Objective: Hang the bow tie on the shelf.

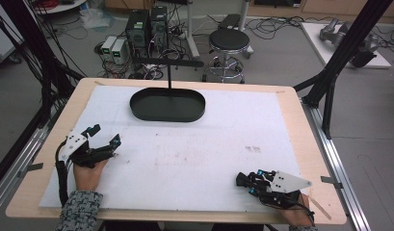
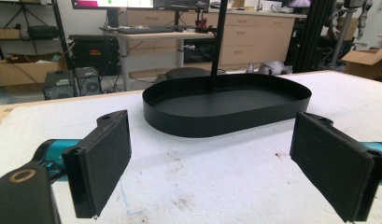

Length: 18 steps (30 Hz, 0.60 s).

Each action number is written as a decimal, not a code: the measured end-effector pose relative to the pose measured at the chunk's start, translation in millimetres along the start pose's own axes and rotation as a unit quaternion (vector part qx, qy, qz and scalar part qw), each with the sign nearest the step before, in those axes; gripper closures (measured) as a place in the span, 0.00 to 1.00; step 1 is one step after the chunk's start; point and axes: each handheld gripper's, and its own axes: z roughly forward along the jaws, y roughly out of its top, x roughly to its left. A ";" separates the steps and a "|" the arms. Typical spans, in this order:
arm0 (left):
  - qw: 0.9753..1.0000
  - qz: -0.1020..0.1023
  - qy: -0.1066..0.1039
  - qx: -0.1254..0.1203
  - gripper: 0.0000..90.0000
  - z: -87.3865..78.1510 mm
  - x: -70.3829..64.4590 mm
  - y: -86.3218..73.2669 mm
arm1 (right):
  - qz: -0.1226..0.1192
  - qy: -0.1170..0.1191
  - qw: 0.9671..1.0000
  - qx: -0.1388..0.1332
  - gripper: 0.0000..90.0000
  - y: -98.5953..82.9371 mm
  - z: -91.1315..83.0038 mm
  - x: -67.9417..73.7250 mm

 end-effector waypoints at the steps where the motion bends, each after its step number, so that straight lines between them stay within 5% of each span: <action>1: 1.000 0.000 0.000 0.000 0.14 0.0 0.0 0.0 | -0.003 0.004 1.000 0.008 0.68 -0.6 1.7 0.1; 7: 1.000 0.000 0.002 0.000 0.14 -0.2 0.0 0.0 | -0.001 0.022 0.999 0.036 0.74 -3.0 8.4 -0.3; 18: 1.000 0.001 0.003 0.002 0.14 -0.2 0.3 0.0 | 0.008 0.017 0.998 0.053 0.73 -7.1 10.5 -3.5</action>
